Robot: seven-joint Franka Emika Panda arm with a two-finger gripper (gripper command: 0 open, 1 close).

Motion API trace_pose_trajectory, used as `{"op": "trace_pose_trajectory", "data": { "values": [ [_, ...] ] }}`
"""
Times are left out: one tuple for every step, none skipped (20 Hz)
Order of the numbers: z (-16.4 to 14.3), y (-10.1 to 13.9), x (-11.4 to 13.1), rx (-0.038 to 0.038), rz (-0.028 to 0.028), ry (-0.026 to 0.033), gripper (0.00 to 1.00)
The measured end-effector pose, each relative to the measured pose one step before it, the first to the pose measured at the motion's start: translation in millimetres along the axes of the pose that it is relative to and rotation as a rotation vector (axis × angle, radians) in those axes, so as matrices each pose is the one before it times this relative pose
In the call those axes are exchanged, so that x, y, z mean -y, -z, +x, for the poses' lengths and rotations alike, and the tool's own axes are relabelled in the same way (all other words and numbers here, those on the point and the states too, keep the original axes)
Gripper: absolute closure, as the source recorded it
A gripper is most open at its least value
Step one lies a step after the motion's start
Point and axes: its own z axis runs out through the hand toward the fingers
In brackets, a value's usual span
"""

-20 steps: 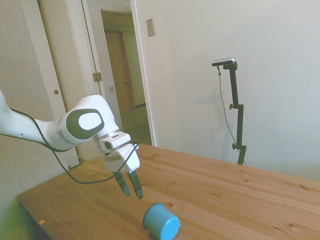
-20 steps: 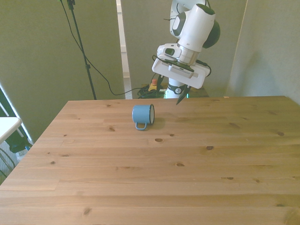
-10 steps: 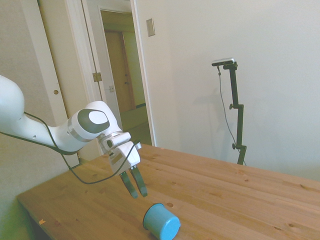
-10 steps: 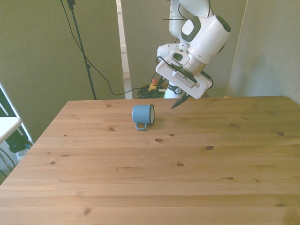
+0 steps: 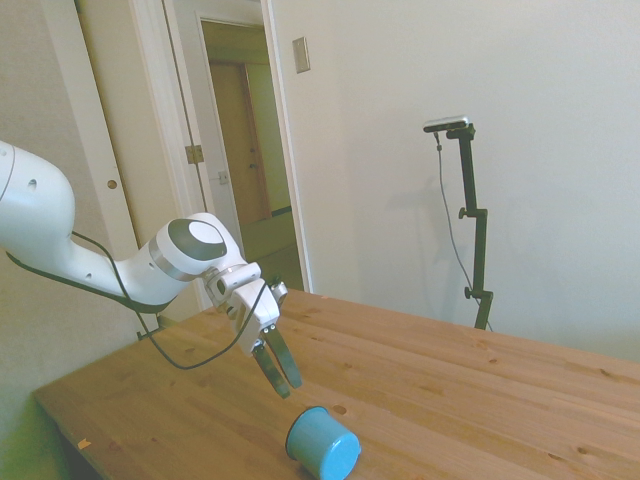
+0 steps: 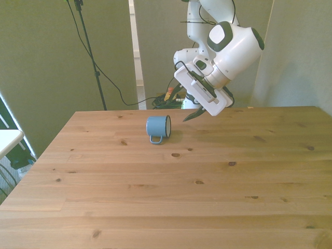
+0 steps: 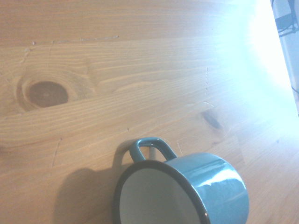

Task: Flip the mug upright

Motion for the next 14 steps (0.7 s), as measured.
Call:
{"op": "trace_pose_trajectory", "data": {
  "values": [
    [-1.12, -0.34, 0.71, -0.01102, -0.00164, 0.00691, 0.00],
    [-1.58, -1.23, 0.58, -0.01079, -0.00314, 0.00784, 0.00],
    [-1.44, -2.05, 0.16, -0.01133, -0.00462, 0.00732, 0.00],
    [-1.37, -2.81, -0.40, -0.00840, -0.00563, 0.00500, 0.00],
    [-1.41, -3.21, -0.73, -0.00449, -0.00645, 0.00455, 0.00],
    [-1.19, -3.53, -0.87, -0.00791, -0.00691, 0.00612, 0.00],
    [-1.72, -4.18, -1.04, -0.00593, -0.00816, 0.00638, 0.00],
    [-1.89, -3.91, -0.93, -0.00454, -0.00756, 0.00674, 0.00],
    [-1.76, -3.98, -1.24, -0.00271, -0.00723, 0.00463, 0.00],
    [-1.33, -4.20, -1.13, -0.00545, -0.00756, 0.00315, 0.00],
    [-0.25, -4.02, -1.05, -0.00711, -0.00684, -0.00051, 0.00],
    [0.26, -3.84, -0.98, -0.00319, -0.00613, -0.00185, 0.00],
    [0.33, -3.41, -0.93, -0.00164, -0.00562, -0.00119, 0.00],
    [0.43, -2.68, -0.59, -0.00129, -0.00452, -0.00096, 0.00]
  ]
}}
